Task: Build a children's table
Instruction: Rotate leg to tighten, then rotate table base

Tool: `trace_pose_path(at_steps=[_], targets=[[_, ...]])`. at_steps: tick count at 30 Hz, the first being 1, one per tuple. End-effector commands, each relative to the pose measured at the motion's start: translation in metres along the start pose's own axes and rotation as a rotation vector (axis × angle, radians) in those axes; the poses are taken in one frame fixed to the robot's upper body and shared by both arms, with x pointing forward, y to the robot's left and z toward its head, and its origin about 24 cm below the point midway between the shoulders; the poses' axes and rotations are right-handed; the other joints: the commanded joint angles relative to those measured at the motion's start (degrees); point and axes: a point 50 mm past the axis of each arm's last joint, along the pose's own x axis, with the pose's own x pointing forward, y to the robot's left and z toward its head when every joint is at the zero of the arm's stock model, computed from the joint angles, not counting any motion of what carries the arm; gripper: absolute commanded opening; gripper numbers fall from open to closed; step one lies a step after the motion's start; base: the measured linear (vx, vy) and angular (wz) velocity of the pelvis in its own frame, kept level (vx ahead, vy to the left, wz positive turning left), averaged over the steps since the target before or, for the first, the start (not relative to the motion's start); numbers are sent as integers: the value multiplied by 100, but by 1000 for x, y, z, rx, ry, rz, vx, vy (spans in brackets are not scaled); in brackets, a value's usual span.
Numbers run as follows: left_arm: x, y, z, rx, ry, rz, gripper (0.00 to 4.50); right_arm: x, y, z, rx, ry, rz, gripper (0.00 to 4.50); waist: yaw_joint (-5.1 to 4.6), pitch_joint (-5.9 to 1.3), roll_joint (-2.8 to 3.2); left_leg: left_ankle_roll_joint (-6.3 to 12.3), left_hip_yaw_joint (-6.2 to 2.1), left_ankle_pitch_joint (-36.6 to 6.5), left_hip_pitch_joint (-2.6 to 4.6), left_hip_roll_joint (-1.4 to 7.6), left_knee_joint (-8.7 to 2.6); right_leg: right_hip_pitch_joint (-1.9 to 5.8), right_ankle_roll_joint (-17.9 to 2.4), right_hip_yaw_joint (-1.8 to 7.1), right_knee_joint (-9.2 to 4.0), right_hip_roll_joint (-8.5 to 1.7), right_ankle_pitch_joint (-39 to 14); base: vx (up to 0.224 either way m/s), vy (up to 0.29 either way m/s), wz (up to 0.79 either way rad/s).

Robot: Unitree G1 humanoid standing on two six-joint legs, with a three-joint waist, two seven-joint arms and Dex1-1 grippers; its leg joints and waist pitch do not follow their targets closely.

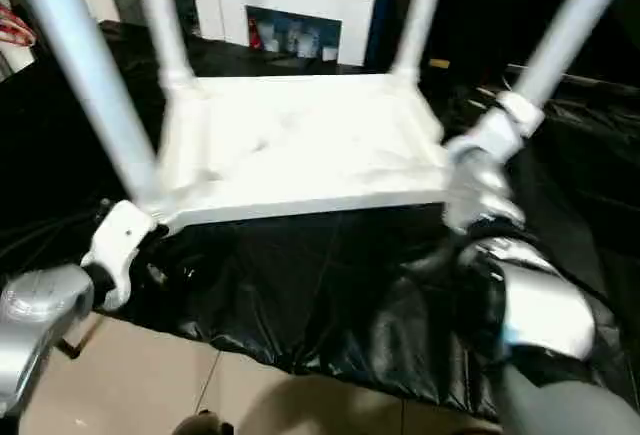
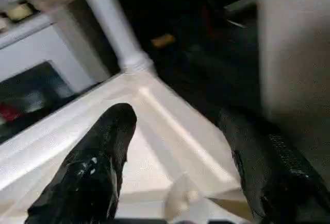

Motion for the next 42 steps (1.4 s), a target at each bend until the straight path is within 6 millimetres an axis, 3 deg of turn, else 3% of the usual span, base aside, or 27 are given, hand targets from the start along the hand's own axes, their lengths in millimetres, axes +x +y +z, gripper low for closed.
trace_pose_path(at_steps=[1,3,9,10,12,13,17,19,24,28,30,31,32,33,34,35,37,42], targets=[[-8,1,3,-34,-61,69,442,-4,1,-9,-58,33,163,308,-63,-442,102,159,11,-1018,-35,47,-390,368,-1238,182,-314,-217,-341,0,0,0],[-12,4,0,-56,-77,131,442,-9,0,-15,-71,50,252,308,-102,-426,95,277,14,-1049,-32,54,-395,367,-1296,180,-356,-204,-487,0,0,0],[-15,13,5,-132,-183,260,442,-32,-9,-38,-246,119,442,308,-108,-409,120,338,1,-1084,5,66,-406,343,-1289,184,-404,-192,-760,0,0,0],[-12,16,8,-143,-201,261,442,-37,-14,-43,-268,140,439,308,-88,-403,105,337,6,-1088,5,56,-409,350,-1227,185,-430,-191,-838,0,0,0],[-5,24,15,-168,-243,258,442,-47,-25,-52,-268,189,406,308,-38,-409,144,263,9,-1218,74,49,-419,301,-1108,199,-474,-188,-1157,0,0,0],[-5,24,15,-168,-243,258,447,-47,-25,-52,-268,189,406,324,-33,-412,132,214,4,-1282,82,54,-430,293,-1098,206,-462,-189,-1180,0,0,0],[7,35,28,-180,-314,235,450,-59,-31,-62,-245,250,387,353,-52,-417,151,137,-26,-1354,41,48,-457,317,-958,202,-476,-210,-1412,0,0,0],[16,44,34,-183,-335,221,450,-66,-29,-68,-261,304,407,372,-44,-407,144,138,-15,-1301,56,13,-460,301,-764,208,-517,-189,-1517,0,0,0],[26,59,42,-177,-346,193,450,-72,-25,-81,-317,406,432,418,-84,-425,140,41,-27,-1196,24,24,-466,311,-756,200,-507,-226,-1554,0,0,0],[33,59,55,-229,-404,17,450,-69,-20,-92,-364,464,424,418,-88,-459,141,9,-6,-934,35,26,-444,304,-1029,213,-436,-241,-1102,0,0,0],[34,55,57,-253,-403,-154,450,-65,-13,-96,-387,486,429,418,-88,-453,107,32,-2,-892,23,30,-447,325,-1159,210,-382,-248,-867,0,0,0],[33,53,57,-281,-398,-239,450,-62,-9,-97,-399,495,439,418,-98,-451,80,51,12,-904,26,28,-443,318,-1160,211,-395,-241,-920,0,0,0],[31,52,57,-299,-394,-283,450,-61,-6,-98,-404,499,444,418,-96,-457,102,33,15,-906,46,31,-440,309,-1197,215,-374,-252,-904,0,0,0],[29,51,57,-316,-388,-332,450,-59,-3,-99,-400,501,450,418,-105,-447,66,48,20,-906,44,44,-449,307,-1243,215,-374,-247,-889,0,0,0],[26,50,57,-326,-385,-381,450,-57,0,-99,-396,500,458,418,-96,-443,98,46,26,-936,48,49,-449,304,-1283,220,-371,-256,-901,0,0,0],[24,48,57,-340,-382,-426,450,-55,3,-100,-395,499,464,418,-98,-439,43,55,39,-931,51,54,-447,297,-1295,222,-372,-258,-907,0,0,0],[17,42,59,-368,-376,-544,450,-51,11,-101,-398,499,485,418,-69,-431,87,39,40,-946,64,70,-458,293,-1350,222,-357,-255,-866,0,0,0],[-1,14,62,-380,-327,-805,450,-49,27,-107,-414,508,539,418,-100,-402,81,-80,20,-1198,39,86,-497,319,-1327,224,-359,-273,-1069,0,0,0]])
